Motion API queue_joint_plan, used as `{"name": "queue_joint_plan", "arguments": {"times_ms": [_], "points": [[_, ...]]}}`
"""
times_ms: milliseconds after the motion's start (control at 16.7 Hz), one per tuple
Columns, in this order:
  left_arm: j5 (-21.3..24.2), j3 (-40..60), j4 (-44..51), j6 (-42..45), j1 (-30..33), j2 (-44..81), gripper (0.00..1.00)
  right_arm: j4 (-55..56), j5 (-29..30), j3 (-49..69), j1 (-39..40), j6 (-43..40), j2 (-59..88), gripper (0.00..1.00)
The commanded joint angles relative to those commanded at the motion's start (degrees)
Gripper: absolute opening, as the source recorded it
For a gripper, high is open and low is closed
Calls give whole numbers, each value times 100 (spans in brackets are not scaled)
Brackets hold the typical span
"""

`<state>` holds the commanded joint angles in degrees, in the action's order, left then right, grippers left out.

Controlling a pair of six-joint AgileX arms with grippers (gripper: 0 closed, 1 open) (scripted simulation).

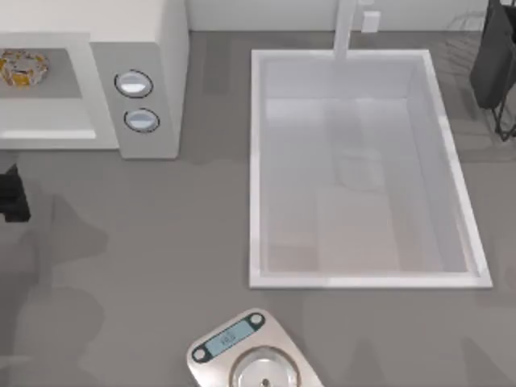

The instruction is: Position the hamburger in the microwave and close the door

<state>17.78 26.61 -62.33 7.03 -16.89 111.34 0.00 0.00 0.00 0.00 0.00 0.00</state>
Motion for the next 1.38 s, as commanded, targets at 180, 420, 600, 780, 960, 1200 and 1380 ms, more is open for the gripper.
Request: {"name": "queue_joint_plan", "arguments": {"times_ms": [180,420,600,780,960,1200,1380], "points": [[61,-274,-193,25,-70,-115,100,0,0,0,0,0,0,100],[49,-255,-165,19,-40,-98,100,0,0,0,0,0,0,100],[43,-163,232,13,-38,-475,100,0,0,0,0,0,0,100],[43,4,1176,17,-24,-1163,100,0,0,0,0,0,0,100],[28,203,2363,14,-27,-1970,100,0,0,0,0,0,0,100],[13,435,3207,9,-41,-2755,100,0,0,0,0,0,0,100],[12,461,3271,10,-42,-2818,100,0,0,0,0,0,0,100]]}}
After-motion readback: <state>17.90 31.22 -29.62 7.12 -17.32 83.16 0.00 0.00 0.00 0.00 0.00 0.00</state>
